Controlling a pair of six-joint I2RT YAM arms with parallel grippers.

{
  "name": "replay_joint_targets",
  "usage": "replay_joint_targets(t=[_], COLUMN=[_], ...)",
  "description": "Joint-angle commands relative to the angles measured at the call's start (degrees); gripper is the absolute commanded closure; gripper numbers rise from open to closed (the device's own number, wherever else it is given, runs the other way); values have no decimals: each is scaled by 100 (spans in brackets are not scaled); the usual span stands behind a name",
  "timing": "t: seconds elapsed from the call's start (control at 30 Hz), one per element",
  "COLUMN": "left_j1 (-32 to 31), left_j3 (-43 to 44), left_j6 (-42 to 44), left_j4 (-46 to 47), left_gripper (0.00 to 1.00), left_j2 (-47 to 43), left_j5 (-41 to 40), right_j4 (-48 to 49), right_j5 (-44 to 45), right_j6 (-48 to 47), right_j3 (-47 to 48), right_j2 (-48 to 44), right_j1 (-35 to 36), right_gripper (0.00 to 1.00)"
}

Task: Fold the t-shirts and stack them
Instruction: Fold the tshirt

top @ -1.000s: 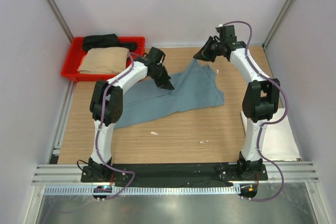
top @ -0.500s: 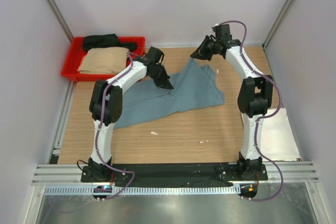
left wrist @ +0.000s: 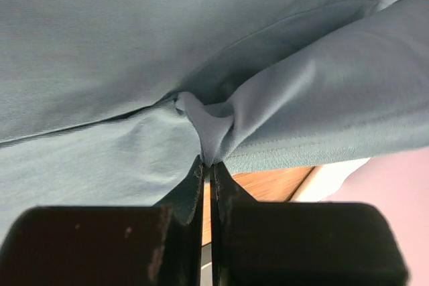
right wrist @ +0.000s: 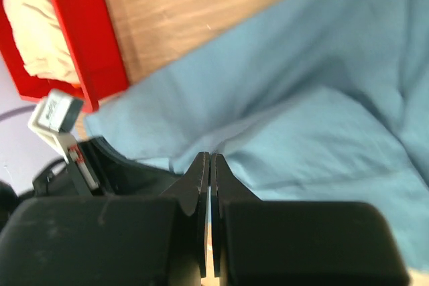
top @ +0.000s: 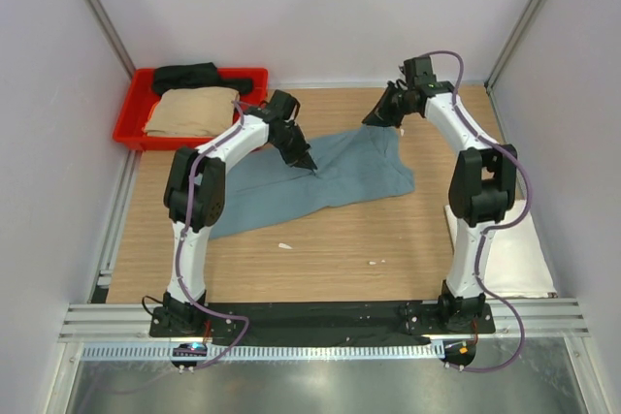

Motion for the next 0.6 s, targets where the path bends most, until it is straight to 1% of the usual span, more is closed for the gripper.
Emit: replay_joint_targets(t=[0.0, 0.03, 0.17, 0.27, 0.37, 0.57], left_j1=[69, 69, 86, 86, 86, 78], left_j3=[-70, -79, -167, -237, -264, -597], left_j6=[157, 209, 289, 359, 438, 491], left_j4=[-214, -214, -206, -214, -302, -311], left_gripper=[100, 100, 100, 100, 100, 100], left_j2=[-254, -246, -184, -219, -237, -377], left_j5=[275, 398, 803, 847, 978, 1102], right_j4=[-2, -37, -161, -160, -424, -407], right_j5=[170, 170, 276, 329, 329, 364], right_j6=[-251, -312, -383, -471, -576, -594], right_j3=[-406, -659, -1179, -1496, -1707, -2586], right_j2=[-959, -1038, -1460, -1830, -2058, -2629], right_j1=[-122, -130, -218, -324, -350, -359], right_gripper=[99, 99, 99, 99, 99, 99])
